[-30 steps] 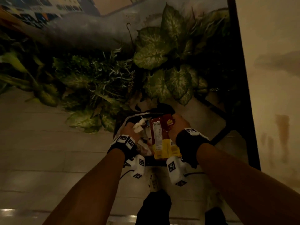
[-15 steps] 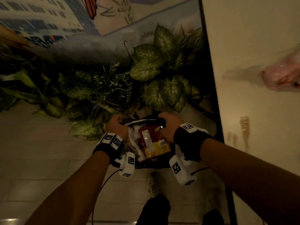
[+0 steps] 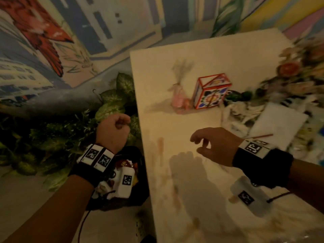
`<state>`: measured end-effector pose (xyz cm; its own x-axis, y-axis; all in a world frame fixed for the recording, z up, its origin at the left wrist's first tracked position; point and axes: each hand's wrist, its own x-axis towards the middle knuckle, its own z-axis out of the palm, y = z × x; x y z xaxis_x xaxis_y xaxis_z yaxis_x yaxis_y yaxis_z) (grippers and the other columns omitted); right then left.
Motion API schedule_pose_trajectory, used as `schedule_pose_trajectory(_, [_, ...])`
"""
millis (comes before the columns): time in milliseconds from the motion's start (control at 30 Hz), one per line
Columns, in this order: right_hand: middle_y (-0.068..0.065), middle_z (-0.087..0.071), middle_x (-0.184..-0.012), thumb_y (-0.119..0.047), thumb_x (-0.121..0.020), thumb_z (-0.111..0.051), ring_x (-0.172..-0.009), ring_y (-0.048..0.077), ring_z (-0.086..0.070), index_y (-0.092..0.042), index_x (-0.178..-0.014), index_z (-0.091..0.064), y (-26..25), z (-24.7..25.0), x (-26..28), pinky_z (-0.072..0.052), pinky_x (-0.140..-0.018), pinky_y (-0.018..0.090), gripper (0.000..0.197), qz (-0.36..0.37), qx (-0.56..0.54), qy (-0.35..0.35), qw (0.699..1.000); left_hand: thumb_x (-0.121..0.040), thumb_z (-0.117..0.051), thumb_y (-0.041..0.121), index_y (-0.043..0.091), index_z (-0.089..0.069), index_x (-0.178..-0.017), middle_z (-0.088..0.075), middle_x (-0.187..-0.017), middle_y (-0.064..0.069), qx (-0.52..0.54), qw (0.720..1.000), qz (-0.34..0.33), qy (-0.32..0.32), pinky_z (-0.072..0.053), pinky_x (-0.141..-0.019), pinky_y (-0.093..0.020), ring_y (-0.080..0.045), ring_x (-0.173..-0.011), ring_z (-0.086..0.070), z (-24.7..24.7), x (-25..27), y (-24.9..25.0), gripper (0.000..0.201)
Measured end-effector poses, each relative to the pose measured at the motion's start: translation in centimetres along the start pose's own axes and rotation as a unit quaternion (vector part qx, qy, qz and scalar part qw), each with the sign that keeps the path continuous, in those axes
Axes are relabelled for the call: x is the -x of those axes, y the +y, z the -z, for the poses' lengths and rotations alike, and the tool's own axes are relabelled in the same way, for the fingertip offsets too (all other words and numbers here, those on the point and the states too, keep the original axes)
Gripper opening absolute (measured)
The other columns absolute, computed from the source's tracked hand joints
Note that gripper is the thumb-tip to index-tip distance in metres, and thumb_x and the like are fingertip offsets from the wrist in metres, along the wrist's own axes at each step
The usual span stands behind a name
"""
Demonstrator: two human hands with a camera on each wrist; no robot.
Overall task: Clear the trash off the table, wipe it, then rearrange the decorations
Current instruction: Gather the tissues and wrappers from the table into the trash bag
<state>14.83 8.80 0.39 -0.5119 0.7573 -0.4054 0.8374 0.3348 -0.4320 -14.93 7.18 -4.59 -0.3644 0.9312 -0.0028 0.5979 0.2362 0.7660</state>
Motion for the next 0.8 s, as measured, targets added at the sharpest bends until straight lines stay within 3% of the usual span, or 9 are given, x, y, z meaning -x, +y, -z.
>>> schedule_pose_trajectory(67, [-0.010,-0.061,-0.108,-0.028,-0.085,-0.062,-0.087,0.009,-0.058,-0.028,-0.114,-0.057,3.5,1.9,2.4,-0.042,-0.077,0.020,0.029,-0.021,0.008,0.007,1.000,-0.076,-0.064,0.001,0.021,-0.066,-0.085,-0.069,-0.085,0.000,-0.012,0.999,-0.022,-0.021,-0.055,-0.078,-0.034,-0.019,-0.079,-0.065,-2.2,1.1,3.7,0.023])
schedule_pose_trajectory(200, [-0.004,-0.059,-0.118,-0.026,-0.086,-0.062,-0.101,0.016,-0.057,-0.025,-0.118,-0.057,9.8,5.1,6.0,-0.040,-0.083,0.021,0.032,-0.053,0.028,0.024,0.998,-0.072,-0.063,0.015,0.033,-0.061,-0.081,-0.067,-0.086,0.008,0.012,0.995,-0.037,-0.091,-0.057,-0.073,-0.040,-0.018,-0.075,-0.063,-7.2,3.1,9.7,0.020])
schedule_pose_trajectory(300, [-0.004,-0.052,-0.127,-0.029,-0.086,-0.061,-0.115,0.017,-0.049,-0.027,-0.124,-0.052,13.8,6.5,7.4,-0.037,-0.090,0.022,0.039,-0.086,0.069,0.019,0.994,-0.075,-0.068,0.012,0.026,-0.062,-0.095,-0.066,-0.097,0.004,-0.024,0.989,-0.021,-0.147,-0.053,-0.074,-0.030,-0.018,-0.073,-0.059,-11.2,4.3,13.1,0.025])
schedule_pose_trajectory(400, [0.000,-0.044,-0.135,-0.034,-0.085,-0.062,-0.124,0.022,-0.040,-0.030,-0.127,-0.046,16.8,7.3,8.1,-0.034,-0.101,0.033,0.045,-0.114,0.090,0.003,0.989,-0.079,-0.069,0.021,0.024,-0.057,-0.116,-0.061,-0.114,0.002,-0.100,0.970,-0.010,-0.221,-0.045,-0.076,-0.024,-0.016,-0.081,-0.057,-14.6,5.3,15.6,0.039])
schedule_pose_trajectory(567, [0.002,-0.031,-0.143,-0.039,-0.078,-0.069,-0.131,0.029,-0.028,-0.030,-0.134,-0.038,19.5,7.6,8.5,-0.031,-0.107,0.040,0.064,-0.145,0.128,0.028,0.981,-0.075,-0.073,0.040,0.030,-0.037,-0.137,-0.042,-0.135,-0.004,-0.215,0.926,-0.007,-0.310,-0.043,-0.095,-0.033,-0.025,-0.116,-0.050,-19.2,5.9,18.3,0.073])
schedule_pose_trajectory(700, [0.002,-0.012,-0.152,-0.042,-0.072,-0.073,-0.138,0.032,-0.012,-0.036,-0.139,-0.028,20.8,7.3,8.5,-0.028,-0.110,0.046,0.080,-0.168,0.131,0.046,0.976,-0.068,-0.074,0.053,0.039,-0.015,-0.144,-0.023,-0.141,-0.009,-0.274,0.899,-0.009,-0.342,-0.042,-0.099,-0.043,-0.036,-0.123,-0.042,-22.2,6.4,19.0,0.098])
schedule_pose_trajectory(800, [0.002,-0.003,-0.156,-0.043,-0.075,-0.070,-0.141,0.032,-0.006,-0.039,-0.142,-0.021,21.0,7.4,8.0,-0.020,-0.113,0.046,0.083,-0.148,0.159,0.039,0.975,-0.073,-0.071,0.046,0.045,-0.010,-0.142,-0.010,-0.144,-0.006,-0.319,0.887,-0.018,-0.332,-0.041,-0.099,-0.049,-0.040,-0.125,-0.034,-23.8,6.9,19.5,0.092])
